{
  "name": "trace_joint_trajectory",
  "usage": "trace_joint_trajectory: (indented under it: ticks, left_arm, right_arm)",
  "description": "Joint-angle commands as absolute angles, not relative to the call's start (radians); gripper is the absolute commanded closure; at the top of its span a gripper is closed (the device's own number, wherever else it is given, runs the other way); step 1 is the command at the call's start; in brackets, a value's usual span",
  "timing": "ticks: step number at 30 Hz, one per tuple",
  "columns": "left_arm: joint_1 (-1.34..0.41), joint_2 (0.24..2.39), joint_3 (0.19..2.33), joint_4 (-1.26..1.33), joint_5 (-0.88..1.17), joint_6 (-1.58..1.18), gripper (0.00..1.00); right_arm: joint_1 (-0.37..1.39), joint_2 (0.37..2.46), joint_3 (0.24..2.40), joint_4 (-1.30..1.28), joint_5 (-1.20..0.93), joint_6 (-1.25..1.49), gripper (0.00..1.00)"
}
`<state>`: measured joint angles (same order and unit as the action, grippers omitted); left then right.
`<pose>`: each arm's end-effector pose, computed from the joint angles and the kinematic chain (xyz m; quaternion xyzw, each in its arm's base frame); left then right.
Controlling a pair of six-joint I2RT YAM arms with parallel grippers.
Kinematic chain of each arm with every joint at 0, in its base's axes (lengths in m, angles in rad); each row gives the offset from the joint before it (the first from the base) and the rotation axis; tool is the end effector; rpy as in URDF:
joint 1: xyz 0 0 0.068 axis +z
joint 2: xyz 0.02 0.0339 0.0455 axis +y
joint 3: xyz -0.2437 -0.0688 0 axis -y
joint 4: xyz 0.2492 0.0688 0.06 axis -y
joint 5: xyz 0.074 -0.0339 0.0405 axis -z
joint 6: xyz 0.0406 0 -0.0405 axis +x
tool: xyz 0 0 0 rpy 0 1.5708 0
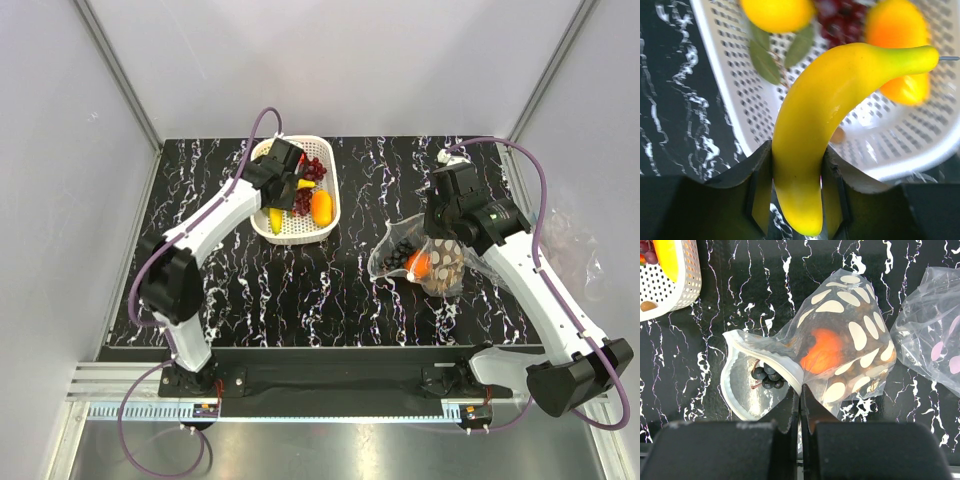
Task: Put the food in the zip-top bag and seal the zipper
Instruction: Pick up the fake fruit from the bin, then place the fake fruit in the zipper food storage bag.
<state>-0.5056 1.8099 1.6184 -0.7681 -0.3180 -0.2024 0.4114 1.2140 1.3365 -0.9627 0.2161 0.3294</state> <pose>0.3547 -0.1818 0.2696 0.0951 0.9380 0.0387 0.3310 0.2333 0.0923 0.3472 0.0004 0.9294 0.0347 0.3675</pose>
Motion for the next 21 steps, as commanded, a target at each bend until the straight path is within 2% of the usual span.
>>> trace_joint_trajectory:
  ticks: [1,8,21]
  left_arm:
    - [-0.581,1.619,1.580,-0.661,-0.207,-0.215,0.84]
    - [-0.770,1.526,1.574,-0.684,-0.218,-0.232,0.83]
    - [-1.038,1.657,1.759,-0.833,-0.354,-0.175,0.84]
  right_arm:
    - [0.408,1.190,1.344,-0.931,0.210,0.330,1.00]
    - [0.408,1.190,1.354,-0.933,0.202,0.330,1.00]
    - [0.410,1.187,1.374,-0.950,0.216,0.341,1.00]
